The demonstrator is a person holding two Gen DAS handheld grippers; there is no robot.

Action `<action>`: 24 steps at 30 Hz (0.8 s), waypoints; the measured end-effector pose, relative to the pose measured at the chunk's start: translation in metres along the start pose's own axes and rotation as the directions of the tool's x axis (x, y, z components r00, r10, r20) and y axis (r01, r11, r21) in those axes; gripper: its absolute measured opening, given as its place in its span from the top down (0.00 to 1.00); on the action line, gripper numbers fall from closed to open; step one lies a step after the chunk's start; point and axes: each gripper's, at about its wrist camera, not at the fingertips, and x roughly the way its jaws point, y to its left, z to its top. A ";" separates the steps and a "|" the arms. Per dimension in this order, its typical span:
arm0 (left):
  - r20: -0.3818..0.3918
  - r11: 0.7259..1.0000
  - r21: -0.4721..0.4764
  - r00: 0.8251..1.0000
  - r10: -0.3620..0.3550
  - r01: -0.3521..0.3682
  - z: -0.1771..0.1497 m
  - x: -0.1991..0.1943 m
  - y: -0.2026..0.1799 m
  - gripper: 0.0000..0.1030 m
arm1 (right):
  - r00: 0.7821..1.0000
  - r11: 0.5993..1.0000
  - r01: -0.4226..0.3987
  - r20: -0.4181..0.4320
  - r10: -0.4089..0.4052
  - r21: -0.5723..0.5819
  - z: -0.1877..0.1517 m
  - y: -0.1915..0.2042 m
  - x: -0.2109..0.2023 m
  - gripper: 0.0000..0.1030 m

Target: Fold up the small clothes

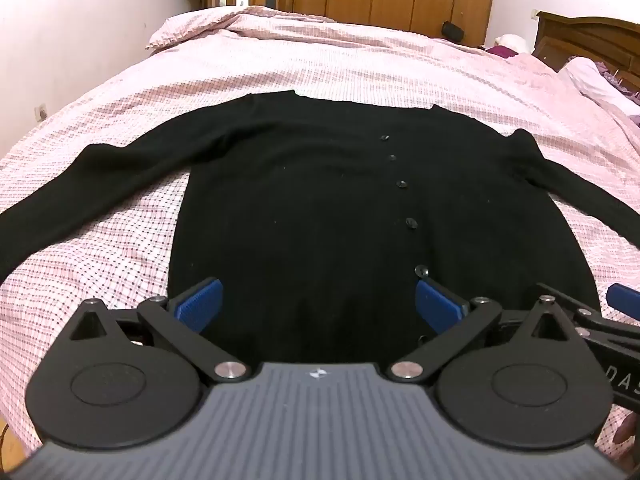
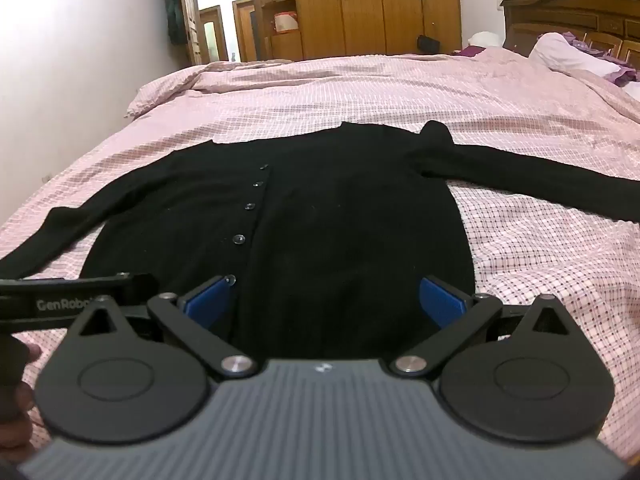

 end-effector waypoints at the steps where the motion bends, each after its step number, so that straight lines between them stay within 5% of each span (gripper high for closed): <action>1: -0.001 1.000 0.000 1.000 0.000 0.000 0.000 0.000 0.000 0.00 | 1.000 1.000 -0.001 -0.003 0.001 0.001 0.000 0.000 0.000 0.00; 24: 0.001 1.000 0.012 1.000 0.005 -0.005 0.000 -0.002 -0.003 0.00 | 1.000 1.000 -0.003 -0.008 0.003 0.000 -0.002 0.001 0.000 0.00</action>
